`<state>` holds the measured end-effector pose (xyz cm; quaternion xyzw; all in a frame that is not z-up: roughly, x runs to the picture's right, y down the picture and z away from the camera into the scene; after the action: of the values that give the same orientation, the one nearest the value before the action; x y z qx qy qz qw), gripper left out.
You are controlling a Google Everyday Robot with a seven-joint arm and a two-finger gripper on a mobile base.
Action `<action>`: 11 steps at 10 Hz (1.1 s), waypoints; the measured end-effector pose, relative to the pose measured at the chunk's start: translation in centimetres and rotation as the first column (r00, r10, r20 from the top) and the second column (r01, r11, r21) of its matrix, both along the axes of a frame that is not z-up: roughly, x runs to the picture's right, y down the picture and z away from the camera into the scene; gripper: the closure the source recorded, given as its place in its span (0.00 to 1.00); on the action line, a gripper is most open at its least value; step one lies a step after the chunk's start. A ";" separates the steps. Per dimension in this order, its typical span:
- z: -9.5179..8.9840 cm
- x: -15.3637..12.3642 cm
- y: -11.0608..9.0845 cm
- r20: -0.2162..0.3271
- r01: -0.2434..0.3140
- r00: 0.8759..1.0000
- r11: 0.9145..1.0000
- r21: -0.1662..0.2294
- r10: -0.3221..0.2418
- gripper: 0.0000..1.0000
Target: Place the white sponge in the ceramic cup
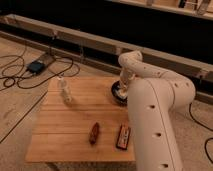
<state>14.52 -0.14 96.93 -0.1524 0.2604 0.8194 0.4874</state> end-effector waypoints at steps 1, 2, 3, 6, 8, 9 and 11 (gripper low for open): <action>-0.7 -0.3 -0.4 0.005 0.009 1.000 1.000 0.004 -0.009 1.00; -1.3 -0.5 -0.8 0.010 0.018 1.000 1.000 0.010 -0.018 1.00; -1.8 -0.7 -1.2 0.013 0.024 1.000 1.000 0.016 -0.024 1.00; -4.3 -1.5 -2.6 0.024 0.057 0.998 0.997 0.045 -0.058 1.00; -7.1 -2.3 -3.4 0.029 0.076 0.997 0.994 0.074 -0.078 1.00; -8.2 -2.8 -3.7 0.032 0.083 0.996 0.993 0.086 -0.086 1.00; -11.4 -4.2 -3.7 0.036 0.110 0.993 0.987 0.118 -0.115 1.00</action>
<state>10.36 -3.88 85.55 -0.1263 0.2100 0.8009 0.5464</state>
